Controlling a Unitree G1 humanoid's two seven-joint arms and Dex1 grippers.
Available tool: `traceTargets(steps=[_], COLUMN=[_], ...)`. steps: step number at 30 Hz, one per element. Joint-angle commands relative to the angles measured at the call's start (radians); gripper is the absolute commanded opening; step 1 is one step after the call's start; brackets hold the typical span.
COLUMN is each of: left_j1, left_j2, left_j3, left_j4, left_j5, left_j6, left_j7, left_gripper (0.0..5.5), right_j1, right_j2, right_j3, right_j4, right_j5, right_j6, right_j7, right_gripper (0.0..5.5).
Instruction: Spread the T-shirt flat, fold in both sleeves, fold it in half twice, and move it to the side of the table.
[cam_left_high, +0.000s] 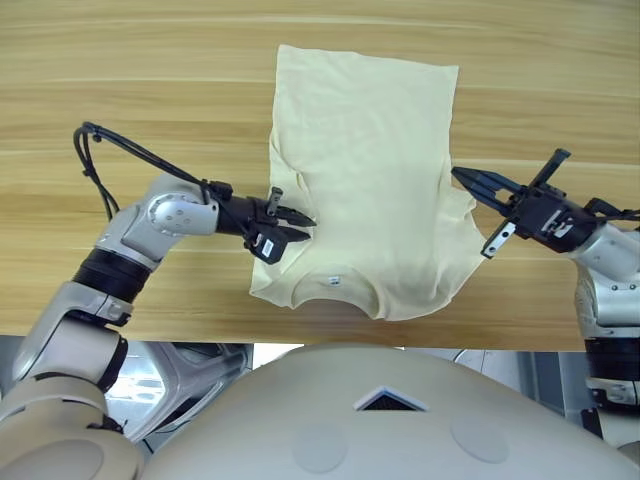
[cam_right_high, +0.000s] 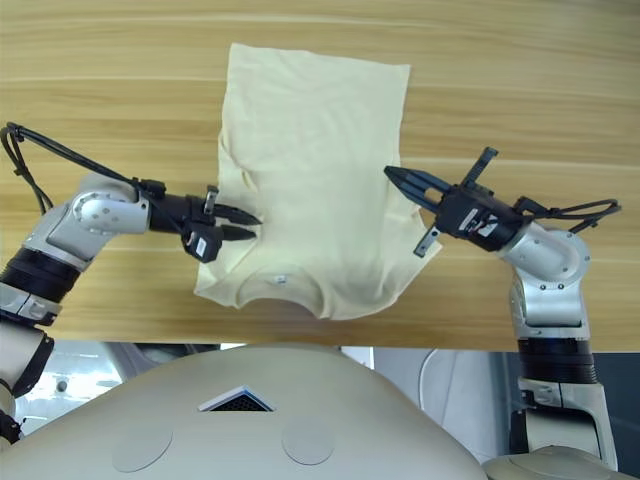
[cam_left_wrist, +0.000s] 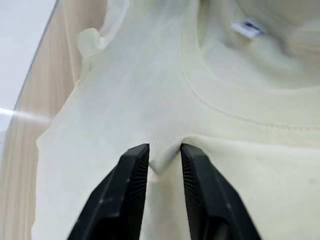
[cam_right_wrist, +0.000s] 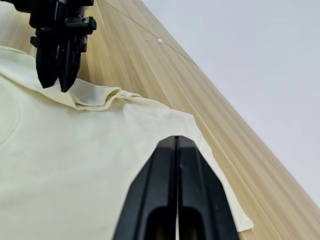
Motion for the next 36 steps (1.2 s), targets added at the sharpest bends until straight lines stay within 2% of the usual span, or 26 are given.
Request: traceTargets(steps=[1,5,6,10,14,16,18,21,24,30,36], left_j1=[-0.011,-0.004,-0.001,-0.006,0.006,0.022,0.042,0.091,0.103,0.103,0.126], left_j2=[-0.046,-0.085,-0.086,-0.084,-0.06,-0.044,-0.027,0.008,0.018,0.014,-0.004], left_j3=[0.037,0.051,0.061,0.131,0.179,0.203,0.222,0.229,0.236,0.238,0.235], left_j4=[-0.017,-0.024,-0.038,-0.041,-0.023,-0.027,-0.028,-0.034,-0.03,-0.031,-0.067], left_j5=[-0.054,-0.11,-0.138,-0.177,-0.157,-0.158,-0.152,-0.146,-0.144,-0.142,-0.12], left_j6=[0.02,0.03,0.038,0.051,0.042,0.04,0.038,0.03,0.02,0.012,0.005], left_j7=[0.032,0.039,0.038,0.075,0.09,0.099,0.101,0.087,0.09,0.093,0.125], left_gripper=[1.74,2.34,2.55,3.22,3.8,4.21,4.62,5.14,5.39,5.39,5.39], right_j1=[-0.013,-0.023,-0.04,-0.051,0.133,0.247,0.41,0.601,0.666,0.63,0.547], right_j2=[-0.01,-0.016,-0.028,-0.164,-0.264,-0.287,-0.276,-0.201,-0.15,-0.113,-0.128], right_j3=[0.003,-0.007,-0.04,-0.241,-0.491,-0.619,-0.691,-0.671,-0.617,-0.407,-0.297], right_j4=[0.002,0.009,0.015,0.064,-0.068,-0.092,-0.096,-0.185,-0.226,-0.198,-0.068], right_j5=[-0.008,-0.016,-0.023,-0.183,-0.262,-0.29,-0.313,-0.325,-0.35,-0.433,-0.518], right_j6=[0.001,0.016,0.038,0.084,0.098,0.102,0.055,-0.013,-0.049,-0.068,-0.059], right_j7=[0.008,-0.002,-0.027,-0.132,-0.079,-0.019,0.065,0.122,0.106,0.061,-0.013], right_gripper=[0.0,0.0,0.0,0.7,1.35,1.79,2.22,2.46,2.46,2.46,2.46])
